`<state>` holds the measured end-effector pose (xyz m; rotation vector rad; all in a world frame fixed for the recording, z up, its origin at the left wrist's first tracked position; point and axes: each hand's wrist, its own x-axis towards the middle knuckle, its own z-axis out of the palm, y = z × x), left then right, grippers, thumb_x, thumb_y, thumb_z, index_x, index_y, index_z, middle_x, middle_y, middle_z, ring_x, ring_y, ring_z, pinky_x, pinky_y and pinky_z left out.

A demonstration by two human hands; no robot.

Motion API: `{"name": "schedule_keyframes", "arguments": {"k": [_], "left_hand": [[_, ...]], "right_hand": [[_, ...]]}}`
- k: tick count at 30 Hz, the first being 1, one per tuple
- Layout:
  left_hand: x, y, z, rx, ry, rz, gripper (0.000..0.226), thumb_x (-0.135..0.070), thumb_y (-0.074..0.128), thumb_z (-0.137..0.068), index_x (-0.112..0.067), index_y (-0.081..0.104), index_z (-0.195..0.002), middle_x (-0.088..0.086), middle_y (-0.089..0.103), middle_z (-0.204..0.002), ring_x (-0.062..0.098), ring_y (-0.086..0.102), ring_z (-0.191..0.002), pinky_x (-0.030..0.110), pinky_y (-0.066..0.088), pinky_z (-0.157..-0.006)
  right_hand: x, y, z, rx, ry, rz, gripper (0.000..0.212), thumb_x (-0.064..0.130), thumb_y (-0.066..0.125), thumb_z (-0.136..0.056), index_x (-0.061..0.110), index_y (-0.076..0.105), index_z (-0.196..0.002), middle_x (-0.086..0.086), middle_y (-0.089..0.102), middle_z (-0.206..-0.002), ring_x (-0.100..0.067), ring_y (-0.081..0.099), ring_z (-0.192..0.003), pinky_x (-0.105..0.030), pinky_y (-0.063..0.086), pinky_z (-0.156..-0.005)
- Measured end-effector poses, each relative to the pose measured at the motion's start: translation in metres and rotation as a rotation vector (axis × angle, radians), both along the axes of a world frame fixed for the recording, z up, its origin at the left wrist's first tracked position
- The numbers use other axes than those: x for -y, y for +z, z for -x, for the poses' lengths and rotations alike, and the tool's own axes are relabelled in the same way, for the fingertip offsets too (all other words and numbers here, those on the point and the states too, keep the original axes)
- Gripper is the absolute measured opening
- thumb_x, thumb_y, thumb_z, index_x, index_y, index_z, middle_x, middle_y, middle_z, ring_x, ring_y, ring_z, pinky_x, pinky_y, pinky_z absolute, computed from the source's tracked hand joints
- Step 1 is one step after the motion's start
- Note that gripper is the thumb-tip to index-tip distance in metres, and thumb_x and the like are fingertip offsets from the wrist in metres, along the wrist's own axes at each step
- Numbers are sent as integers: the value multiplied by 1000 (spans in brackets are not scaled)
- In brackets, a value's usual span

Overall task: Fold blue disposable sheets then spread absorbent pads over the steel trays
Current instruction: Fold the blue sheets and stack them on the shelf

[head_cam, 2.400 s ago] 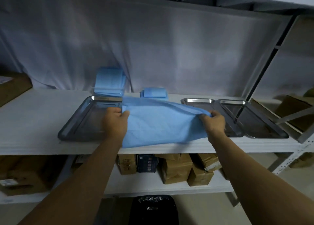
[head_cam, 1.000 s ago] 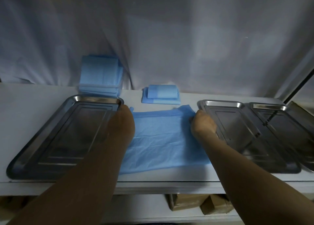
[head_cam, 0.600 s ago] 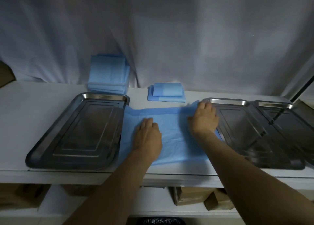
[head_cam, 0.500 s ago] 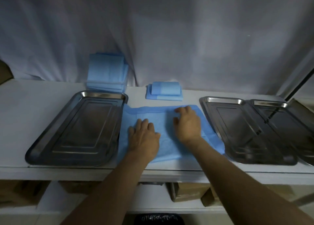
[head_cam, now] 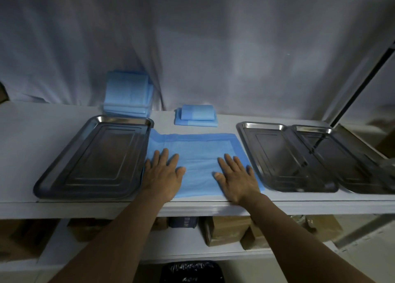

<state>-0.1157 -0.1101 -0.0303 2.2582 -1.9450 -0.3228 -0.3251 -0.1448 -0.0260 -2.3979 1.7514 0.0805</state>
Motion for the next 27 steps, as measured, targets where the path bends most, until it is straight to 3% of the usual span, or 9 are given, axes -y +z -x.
{"name": "schedule_keyframes", "arguments": {"k": [3,7,12,15,16,18,21,25,27], "left_hand": [[-19,1,6,50,-65,43,72,-61,-3,-87,-31,11,-150,-2,-6,-160,23,-11,-147,49,-2,-119],[-41,-2,8,92,-59,-35,78,-72,2,-84,-32,2,-151,1,-10,-160,23,-16,-147,50,-5,-118],[-56,2,3,43,-59,-47,66,-65,11,-92,-36,3,-151,-2,-10,-160,24,-14,-147,48,-4,-119],[-64,5,-6,26,-136,-110,104,-91,0,-63,-35,0,-151,-1,-14,-159,24,-17,-146,48,-6,-119],[-68,6,-9,42,-172,-132,110,-95,11,-60,-34,-2,-151,0,-16,-159,25,-17,-146,48,-6,-118],[-78,6,-14,71,-216,-142,103,-69,53,-77,-28,-5,-151,-1,-17,-158,24,-16,-146,47,-3,-119],[-87,5,-12,88,-190,-24,80,-11,51,-91,-19,0,-152,-1,-7,-160,20,-5,-148,39,6,-121],[-91,10,-11,-70,-193,101,50,-11,47,-93,-17,42,-142,3,33,-152,23,28,-142,32,22,-116],[-93,17,-13,-179,-217,167,30,-19,54,-92,-12,65,-118,7,62,-123,28,53,-119,37,41,-100]], "right_hand": [[-4,2,-2,-5,-22,32,66,60,8,-95,28,-1,-152,2,-11,-160,-20,-13,-147,-45,-3,-119],[-27,4,-9,51,149,17,107,85,-14,-59,33,-1,-151,7,-13,-159,-16,-18,-146,-45,-9,-117],[-42,13,-12,-54,182,-115,97,81,30,-77,30,-7,-151,5,-17,-158,-17,-19,-146,-49,-8,-118],[-56,17,-12,-117,208,-105,96,65,49,-83,29,-10,-151,3,-19,-158,-20,-18,-146,-49,-5,-119],[-60,17,-11,-139,212,-80,92,53,53,-87,30,-10,-151,3,-18,-158,-20,-16,-146,-49,-2,-119],[-66,16,-10,-160,201,-31,82,26,51,-93,32,-7,-151,5,-13,-159,-19,-9,-148,-46,4,-119],[-71,23,-6,-161,181,-15,81,3,46,-90,31,2,-152,9,-3,-160,-15,3,-148,-41,15,-118],[-72,37,6,-95,142,-40,64,6,40,-91,31,25,-148,6,24,-156,-18,30,-140,-36,29,-112],[-71,46,13,-26,116,-67,50,14,42,-94,31,39,-141,-1,45,-144,-23,44,-130,-31,36,-103]]}}
